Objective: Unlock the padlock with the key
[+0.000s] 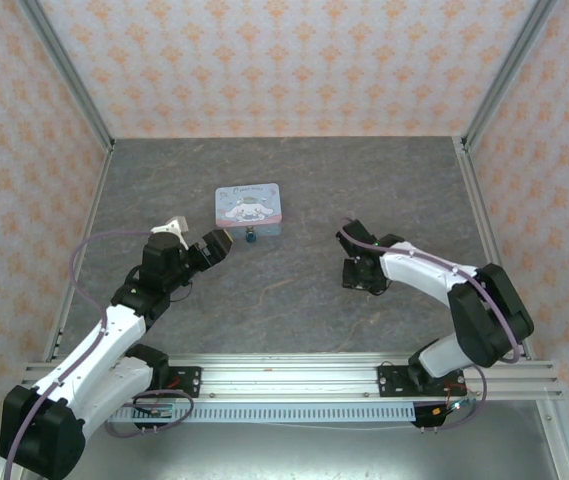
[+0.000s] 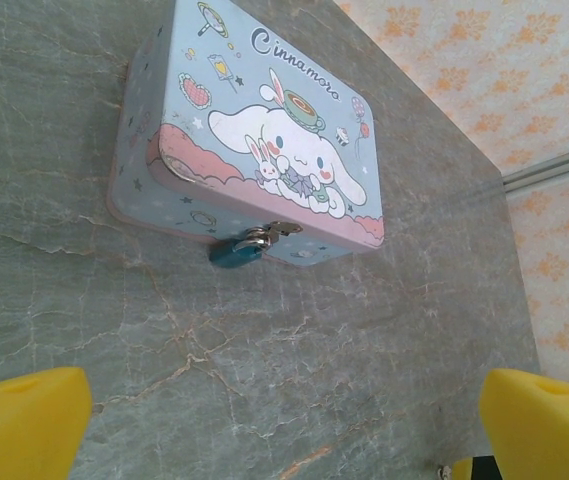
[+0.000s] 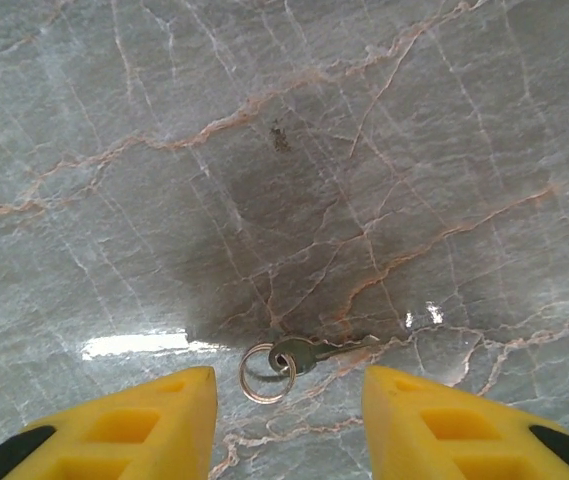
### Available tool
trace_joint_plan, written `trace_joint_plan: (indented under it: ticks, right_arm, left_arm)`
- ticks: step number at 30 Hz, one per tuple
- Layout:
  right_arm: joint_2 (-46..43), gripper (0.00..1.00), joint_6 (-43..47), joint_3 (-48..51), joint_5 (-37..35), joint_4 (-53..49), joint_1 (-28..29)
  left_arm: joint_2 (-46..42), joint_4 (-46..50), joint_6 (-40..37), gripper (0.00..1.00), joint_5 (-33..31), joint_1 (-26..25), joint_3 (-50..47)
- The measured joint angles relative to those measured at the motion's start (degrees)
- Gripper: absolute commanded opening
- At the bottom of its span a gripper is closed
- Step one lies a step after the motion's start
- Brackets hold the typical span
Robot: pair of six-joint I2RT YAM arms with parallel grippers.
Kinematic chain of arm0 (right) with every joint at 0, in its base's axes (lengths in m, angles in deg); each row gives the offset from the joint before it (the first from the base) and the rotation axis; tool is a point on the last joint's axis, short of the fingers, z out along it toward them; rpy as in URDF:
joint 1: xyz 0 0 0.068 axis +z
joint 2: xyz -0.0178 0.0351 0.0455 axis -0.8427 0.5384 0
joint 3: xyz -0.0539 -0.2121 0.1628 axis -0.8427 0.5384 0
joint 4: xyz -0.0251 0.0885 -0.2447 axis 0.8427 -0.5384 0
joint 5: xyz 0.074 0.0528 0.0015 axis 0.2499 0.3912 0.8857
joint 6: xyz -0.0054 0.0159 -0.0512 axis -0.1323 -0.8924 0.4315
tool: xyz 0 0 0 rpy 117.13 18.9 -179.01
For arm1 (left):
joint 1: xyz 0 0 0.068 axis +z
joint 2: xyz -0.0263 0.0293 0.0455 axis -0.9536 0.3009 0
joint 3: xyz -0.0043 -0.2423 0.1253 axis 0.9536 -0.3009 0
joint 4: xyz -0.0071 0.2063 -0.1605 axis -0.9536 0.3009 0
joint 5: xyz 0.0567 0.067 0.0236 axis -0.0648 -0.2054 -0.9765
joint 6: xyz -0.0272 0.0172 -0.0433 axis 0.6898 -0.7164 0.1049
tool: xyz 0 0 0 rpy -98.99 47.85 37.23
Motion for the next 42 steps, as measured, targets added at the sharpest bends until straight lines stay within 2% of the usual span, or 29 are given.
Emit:
trace_joint_plan:
  ticks: [10,23,31,39,42]
  right_arm:
    - [3.37,0.35,-0.79,0.00,0.96,2.75,0.00]
    - [5.16,0.27,0.09,-1.64,0.72,1.33,0.00]
    - [5.38,0.17,1.42,-2.27,-0.11,-0.24,0.28]
    - [5.33,0.00,2.49,-2.93,-1.66,-2.49,1.05]
    - [5.22,0.00,2.84,-2.93,-2.12,-3.21,1.05]
  left_arm:
    - [0.00,0.00,-0.02,1.00,0.00,0.00,0.00]
    - [0.04,0.92,-0.15,1.00,-0.02,0.00,0.35]
    - [0.74,1.40,-0.17,1.00,-0.02,0.00,1.11]
    - [0.74,1.73,-0.17,1.00,-0.02,0.00,1.14]
    - [0.74,2.03,-0.17,1.00,-0.02,0.00,1.20]
